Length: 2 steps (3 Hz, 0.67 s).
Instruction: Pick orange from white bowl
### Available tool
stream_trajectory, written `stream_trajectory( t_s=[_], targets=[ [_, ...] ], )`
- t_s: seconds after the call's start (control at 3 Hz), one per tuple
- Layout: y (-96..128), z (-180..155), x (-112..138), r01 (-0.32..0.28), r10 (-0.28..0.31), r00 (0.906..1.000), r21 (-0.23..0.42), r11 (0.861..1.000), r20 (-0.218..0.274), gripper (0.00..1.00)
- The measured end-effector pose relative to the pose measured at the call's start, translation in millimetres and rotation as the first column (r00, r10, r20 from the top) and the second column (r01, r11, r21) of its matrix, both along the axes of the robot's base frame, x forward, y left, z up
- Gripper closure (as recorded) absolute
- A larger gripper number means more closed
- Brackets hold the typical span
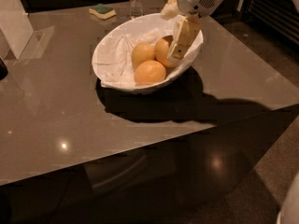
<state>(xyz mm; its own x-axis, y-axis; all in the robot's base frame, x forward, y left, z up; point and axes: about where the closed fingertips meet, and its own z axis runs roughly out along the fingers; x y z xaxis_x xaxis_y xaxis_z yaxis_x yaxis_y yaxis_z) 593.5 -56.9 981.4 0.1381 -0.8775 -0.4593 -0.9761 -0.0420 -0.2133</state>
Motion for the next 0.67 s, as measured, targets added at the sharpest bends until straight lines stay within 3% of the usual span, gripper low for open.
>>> stream_trajectory(
  t_s=[0.67],
  targets=[
    [10,-19,30,-0.012,0.012,0.9999,-0.002,1.000,-0.003,0.14]
  ],
)
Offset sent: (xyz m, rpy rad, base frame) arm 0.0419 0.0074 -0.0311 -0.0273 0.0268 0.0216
